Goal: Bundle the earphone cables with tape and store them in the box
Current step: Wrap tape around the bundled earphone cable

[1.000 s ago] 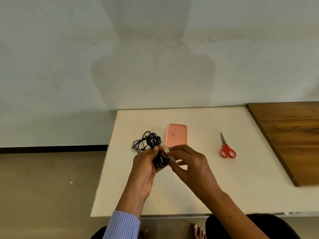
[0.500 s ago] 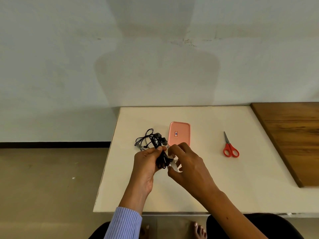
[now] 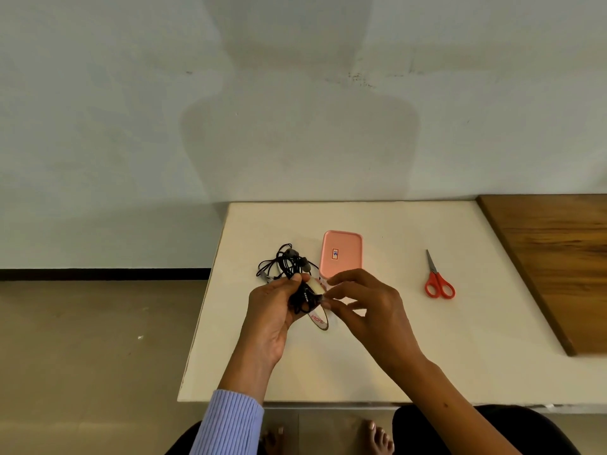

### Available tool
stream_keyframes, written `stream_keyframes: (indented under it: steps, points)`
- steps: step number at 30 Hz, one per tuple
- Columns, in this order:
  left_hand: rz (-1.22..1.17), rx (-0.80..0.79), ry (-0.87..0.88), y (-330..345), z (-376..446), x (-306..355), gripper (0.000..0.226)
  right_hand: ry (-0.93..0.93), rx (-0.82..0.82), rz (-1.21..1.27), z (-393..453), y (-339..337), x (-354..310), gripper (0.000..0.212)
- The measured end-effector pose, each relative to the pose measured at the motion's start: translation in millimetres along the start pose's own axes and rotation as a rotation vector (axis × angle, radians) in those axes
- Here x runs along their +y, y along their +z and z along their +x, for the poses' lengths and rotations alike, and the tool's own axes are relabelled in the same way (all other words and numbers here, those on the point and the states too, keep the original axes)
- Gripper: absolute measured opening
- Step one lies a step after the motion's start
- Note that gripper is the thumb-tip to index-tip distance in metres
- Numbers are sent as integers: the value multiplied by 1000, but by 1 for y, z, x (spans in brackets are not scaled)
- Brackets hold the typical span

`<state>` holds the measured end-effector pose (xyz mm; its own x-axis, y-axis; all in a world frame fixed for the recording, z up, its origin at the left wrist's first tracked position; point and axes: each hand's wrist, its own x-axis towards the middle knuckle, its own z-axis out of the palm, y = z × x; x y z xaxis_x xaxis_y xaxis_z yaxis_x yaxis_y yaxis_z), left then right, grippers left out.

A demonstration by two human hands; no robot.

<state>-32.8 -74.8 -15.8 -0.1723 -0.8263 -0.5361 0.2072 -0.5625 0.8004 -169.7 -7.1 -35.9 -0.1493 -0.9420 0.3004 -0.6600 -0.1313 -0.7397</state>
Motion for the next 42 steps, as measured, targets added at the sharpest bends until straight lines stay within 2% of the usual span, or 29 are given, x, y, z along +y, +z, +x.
stream_keyframes:
  steps: [4,9,11,13,16,19,23,29,31,33,36,39,42]
  points:
    - [-78,-68,-65,-2,0,3,19,49,13,139,2,-2,-1,6]
    - [-237,-183,-163,-5,-2,9,21,263,19,320,4,-5,-5,21]
    - [-219,-232,-152,-5,-2,10,22,220,23,240,4,-6,-2,23]
    - [-103,-248,-102,-4,-3,7,22,83,5,80,3,-6,0,30]
    - [59,-186,-25,0,-3,0,20,-15,-17,-13,0,-1,1,30]
    - [89,-88,-8,1,-3,-3,19,-21,-53,-43,-2,1,1,33]
    - [-58,-26,-60,-2,-1,1,17,16,-99,-140,-11,5,1,46]
    - [-403,-72,-196,-6,2,7,17,-136,89,-166,-11,2,-2,23]
    - [-425,-72,-195,-7,1,7,19,-71,130,-94,-11,1,-5,22]
    - [-389,-74,-159,-7,1,7,18,145,110,95,-8,-1,-10,22]
    - [-270,-101,-101,-4,0,6,18,477,-40,423,0,-6,-17,29]
    - [-141,-148,-49,1,-5,4,19,521,-54,500,5,-5,-20,17]
    - [-94,-159,-20,6,-8,3,21,563,31,466,5,-1,-20,21]
